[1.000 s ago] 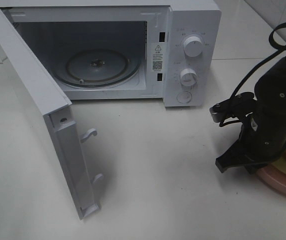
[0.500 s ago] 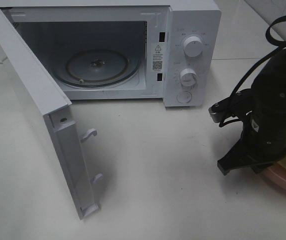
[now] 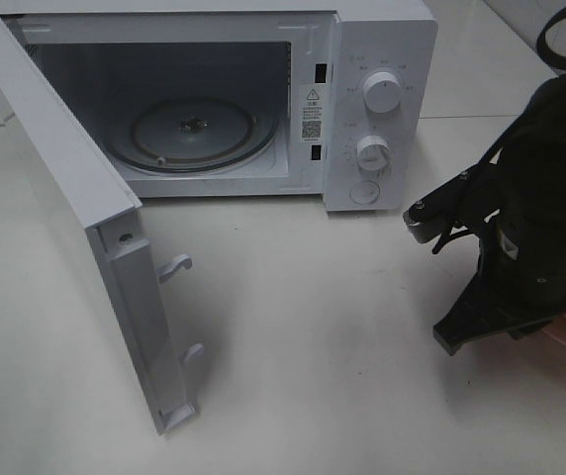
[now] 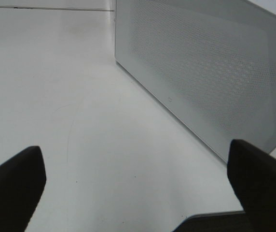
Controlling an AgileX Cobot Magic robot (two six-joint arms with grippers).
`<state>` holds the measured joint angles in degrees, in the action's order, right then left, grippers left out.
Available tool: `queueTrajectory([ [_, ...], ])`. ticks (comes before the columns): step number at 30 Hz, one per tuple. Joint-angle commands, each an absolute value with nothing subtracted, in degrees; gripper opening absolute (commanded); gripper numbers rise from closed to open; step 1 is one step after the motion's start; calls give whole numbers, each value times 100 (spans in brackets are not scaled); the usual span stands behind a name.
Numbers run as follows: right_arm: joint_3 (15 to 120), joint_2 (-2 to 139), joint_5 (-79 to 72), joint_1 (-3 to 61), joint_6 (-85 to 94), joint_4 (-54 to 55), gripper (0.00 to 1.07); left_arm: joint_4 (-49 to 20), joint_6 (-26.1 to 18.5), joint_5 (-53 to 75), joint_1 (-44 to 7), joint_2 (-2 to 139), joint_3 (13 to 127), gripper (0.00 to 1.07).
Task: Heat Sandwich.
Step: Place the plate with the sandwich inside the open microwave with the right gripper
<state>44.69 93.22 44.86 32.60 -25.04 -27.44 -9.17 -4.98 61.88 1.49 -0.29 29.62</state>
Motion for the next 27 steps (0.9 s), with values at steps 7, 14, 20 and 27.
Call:
queueTrajectory([
  [7,4475,8944,4968,3661,-2378,-2888,0,-985,-487,6125,126,-132,2945,97],
  [14,4475,8560,5317,4200,-2252,-2893,0,-985,-487,6125,126,-132,2945,97],
  [20,4475,8348,5483,4475,-2206,-2905,0,-985,-487,6125,126,-132,2945,97],
  [27,4423,8073,5638,4945,-2126,-2905,0,-985,-487,6125,126,-132,2945,97],
])
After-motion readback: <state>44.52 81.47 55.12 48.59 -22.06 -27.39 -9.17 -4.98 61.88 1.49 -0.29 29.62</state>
